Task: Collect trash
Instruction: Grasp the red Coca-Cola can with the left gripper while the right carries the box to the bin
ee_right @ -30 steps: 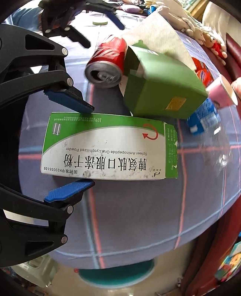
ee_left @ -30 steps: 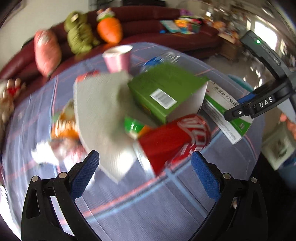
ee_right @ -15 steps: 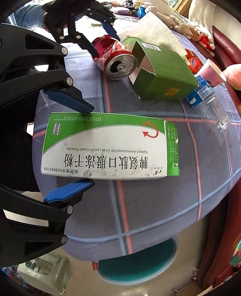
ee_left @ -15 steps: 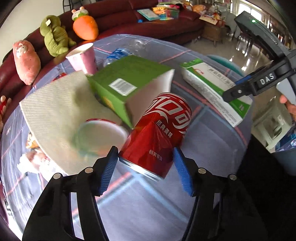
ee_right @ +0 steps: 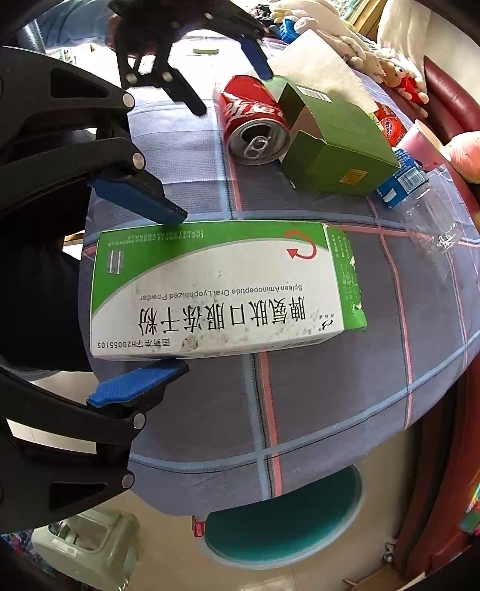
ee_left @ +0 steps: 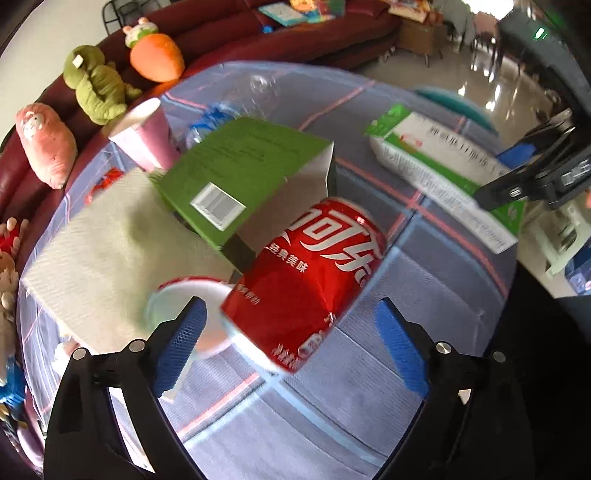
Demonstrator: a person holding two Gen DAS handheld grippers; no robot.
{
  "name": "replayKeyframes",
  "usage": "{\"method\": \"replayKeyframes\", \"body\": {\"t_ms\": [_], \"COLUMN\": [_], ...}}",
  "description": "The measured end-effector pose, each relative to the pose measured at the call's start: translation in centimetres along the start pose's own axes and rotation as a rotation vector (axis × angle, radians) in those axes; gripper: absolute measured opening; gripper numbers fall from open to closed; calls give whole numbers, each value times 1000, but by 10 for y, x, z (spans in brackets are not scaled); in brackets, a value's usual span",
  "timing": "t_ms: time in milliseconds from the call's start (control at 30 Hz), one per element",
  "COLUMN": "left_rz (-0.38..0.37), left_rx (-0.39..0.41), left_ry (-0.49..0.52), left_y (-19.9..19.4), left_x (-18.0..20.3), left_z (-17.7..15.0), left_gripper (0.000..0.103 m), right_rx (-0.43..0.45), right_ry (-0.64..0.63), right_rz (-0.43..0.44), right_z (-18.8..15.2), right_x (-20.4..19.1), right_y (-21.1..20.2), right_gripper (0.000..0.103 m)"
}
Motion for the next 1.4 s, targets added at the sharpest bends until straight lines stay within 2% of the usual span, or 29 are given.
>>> {"method": "replayKeyframes", "body": {"t_ms": [67,100,133,267,367,467,500,733,767,800,967,1167,1267,1400], "left_rz": [-19,-21,-25,-45,-53,-15,-3,6,-7,-31,-71,-78,-102,-146], "left_rx": [4,24,28,37,33,27,28,-28,-26,-19,22,75,129,173], "left_ry": [-12,-23,-34,-85,-104,-85,-73,50,49,36,-60,-133,-156,-159], "left_y": [4,3,2,-3,-8,-11,-11,6,8,10,9,-11,-22,-19], "left_x": [2,4,4,5,3,-1,-1,15,17,19,21,29,40,58], "left_z": [0,0,0,-4,-7,-5,-2,13,15,17,22,39,62,108], "left_gripper": [91,80,76,74,75,89,91,91,85,72,69,69,69,69], "right_rx": [-3,4,7,8,-8,19,24,9,11,19,49,111,158,203], "right_ry": [-6,-14,-17,-48,-73,-85,-86,-42,-33,-24,5,72,143,235], "right_rz": [-6,-18,-20,-39,-59,-79,-74,-1,8,19,54,83,83,59], "right_z": [3,7,7,17,23,27,27,22,22,23,29,45,55,73], "right_x": [-1,-2,1,-6,-14,-16,-16,-3,0,3,14,45,81,134], "right_y": [-2,-3,-7,-6,5,9,8,4,3,0,-15,-36,-53,-68], "right_gripper": [73,73,73,75,75,73,72,72,72,72,72,72,72,72]}}
Point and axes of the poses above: each gripper's, at about its wrist camera, not at the fingertips, and y roughly the way its jaws point, x to its right, z to its top, the point moved 4 cm from there along y, roughly the way its jaws point, and after that the axes turned 7 degrees about y, right-handed, at the moved point
